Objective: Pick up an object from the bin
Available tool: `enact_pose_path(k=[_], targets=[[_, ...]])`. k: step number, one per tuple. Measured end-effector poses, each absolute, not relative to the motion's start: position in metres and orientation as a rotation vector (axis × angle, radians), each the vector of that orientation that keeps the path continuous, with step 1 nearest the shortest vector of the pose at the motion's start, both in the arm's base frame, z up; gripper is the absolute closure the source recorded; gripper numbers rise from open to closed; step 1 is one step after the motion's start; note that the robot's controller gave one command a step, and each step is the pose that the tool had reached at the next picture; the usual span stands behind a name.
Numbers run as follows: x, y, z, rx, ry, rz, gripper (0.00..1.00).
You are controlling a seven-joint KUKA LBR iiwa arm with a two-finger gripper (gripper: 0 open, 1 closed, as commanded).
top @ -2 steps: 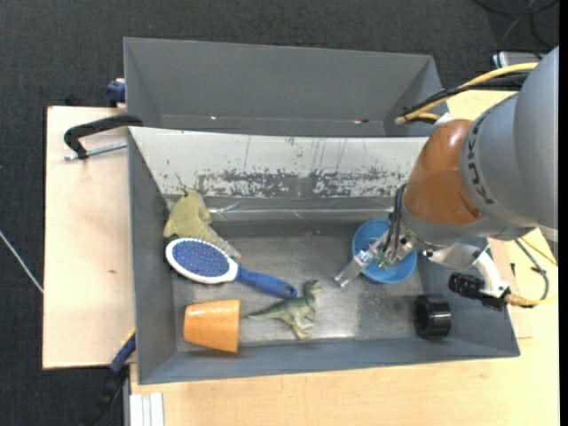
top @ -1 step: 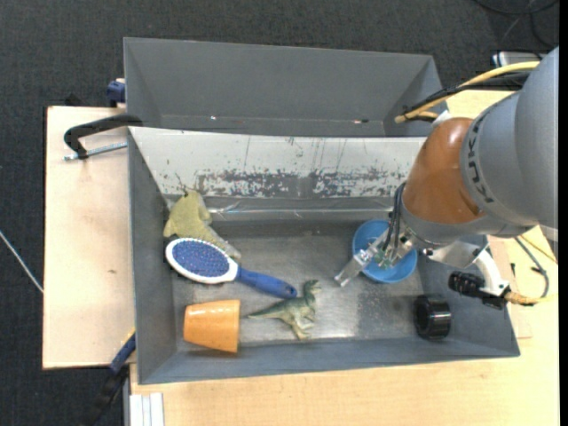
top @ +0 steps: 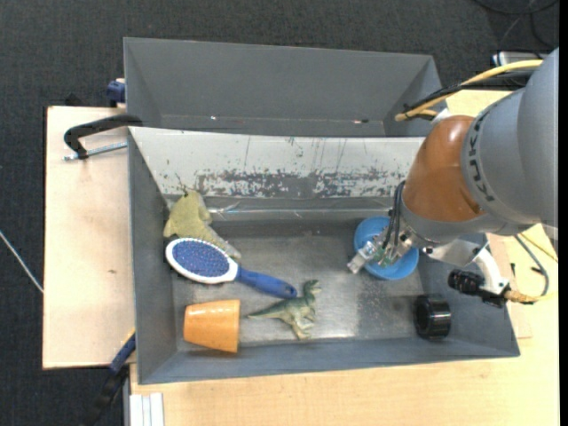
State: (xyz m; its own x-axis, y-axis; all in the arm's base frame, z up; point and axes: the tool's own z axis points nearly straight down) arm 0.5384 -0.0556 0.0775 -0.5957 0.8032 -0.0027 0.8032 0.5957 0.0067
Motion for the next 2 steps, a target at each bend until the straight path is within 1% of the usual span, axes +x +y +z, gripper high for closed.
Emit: enact_pose_path(k=[1, 2], targets=[[0.541, -0.055, 0.140, 1.405, 2.800, 0.006, 1.00], [0.543, -0.055, 0.171, 1.402, 2.804, 0.005, 1.00]])
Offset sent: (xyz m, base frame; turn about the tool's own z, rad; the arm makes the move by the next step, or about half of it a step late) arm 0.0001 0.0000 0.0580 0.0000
